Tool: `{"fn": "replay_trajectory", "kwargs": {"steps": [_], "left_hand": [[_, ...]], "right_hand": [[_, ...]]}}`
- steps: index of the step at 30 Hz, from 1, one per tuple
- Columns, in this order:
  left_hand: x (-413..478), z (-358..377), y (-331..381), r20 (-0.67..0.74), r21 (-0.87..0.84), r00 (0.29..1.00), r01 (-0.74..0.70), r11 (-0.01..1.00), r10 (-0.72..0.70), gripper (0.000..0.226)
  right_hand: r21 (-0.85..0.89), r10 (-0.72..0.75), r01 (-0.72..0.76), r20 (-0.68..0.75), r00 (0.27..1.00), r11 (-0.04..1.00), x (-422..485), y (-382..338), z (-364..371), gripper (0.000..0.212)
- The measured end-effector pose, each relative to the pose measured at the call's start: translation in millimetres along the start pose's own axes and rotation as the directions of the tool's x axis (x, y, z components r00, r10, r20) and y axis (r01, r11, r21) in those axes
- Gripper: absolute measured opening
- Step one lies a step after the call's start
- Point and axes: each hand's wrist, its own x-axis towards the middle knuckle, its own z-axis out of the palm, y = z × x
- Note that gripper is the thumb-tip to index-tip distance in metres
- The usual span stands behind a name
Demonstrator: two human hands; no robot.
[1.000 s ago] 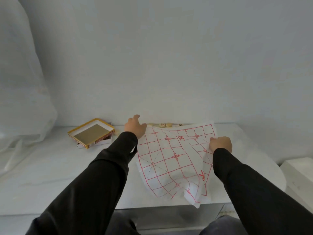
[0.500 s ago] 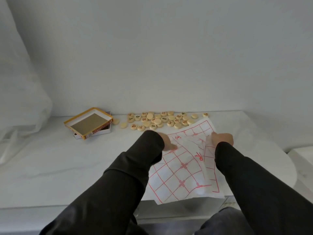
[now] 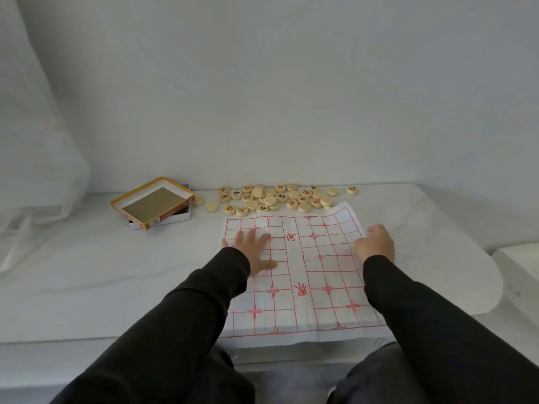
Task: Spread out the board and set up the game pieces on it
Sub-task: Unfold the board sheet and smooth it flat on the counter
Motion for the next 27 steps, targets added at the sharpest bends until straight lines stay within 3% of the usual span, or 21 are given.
{"fn": "replay_trajectory", "kwargs": {"steps": [1,3,5,7,11,17,21,23,27], "left_hand": [[0,-1,0,-0.026,0.012,0.999,0.041,0.999,-0.041,0.085],[-1,-4,3,-0.083,0.007,0.987,0.141,0.990,-0.140,0.084],[-1,-3,6,-0.100,-0.042,0.978,0.179,0.983,-0.183,0.083],[0,3,8,-0.058,-0.078,0.984,0.166,0.983,-0.171,0.082],[4,17,1,-0.018,-0.098,0.988,0.148,0.984,-0.150,0.083],[8,15,-7,0.012,-0.077,0.994,0.107,0.991,-0.107,0.085],[10,13,-11,0.033,-0.053,0.998,0.056,0.997,-0.054,0.088],[7,10,-14,0.038,-0.019,0.999,0.010,1.000,-0.009,0.087],[6,6,-24,0.050,0.045,0.996,-0.072,0.996,0.070,0.089]], "right_hand": [[-0.159,-0.079,0.070,-0.048,0.996,0.985,-3,-2,3,0.039],[-0.509,-0.366,0.285,-0.064,0.929,0.812,-8,-7,12,0.056],[-0.620,-0.545,0.452,0.047,0.837,0.641,-13,-17,26,0.067],[-0.624,-0.515,0.518,0.208,0.832,0.585,-20,-26,43,0.066],[-0.648,-0.264,0.525,0.461,0.847,0.552,-25,-17,71,0.067],[-0.702,-0.210,0.490,0.451,0.868,0.517,-28,-19,70,0.075],[-0.764,-0.286,0.473,0.380,0.880,0.439,-35,-24,65,0.074],[-0.736,-0.351,0.506,0.376,0.858,0.450,-36,-24,62,0.068],[-0.610,-0.357,0.649,0.543,0.760,0.454,-31,-18,56,0.062]]}}
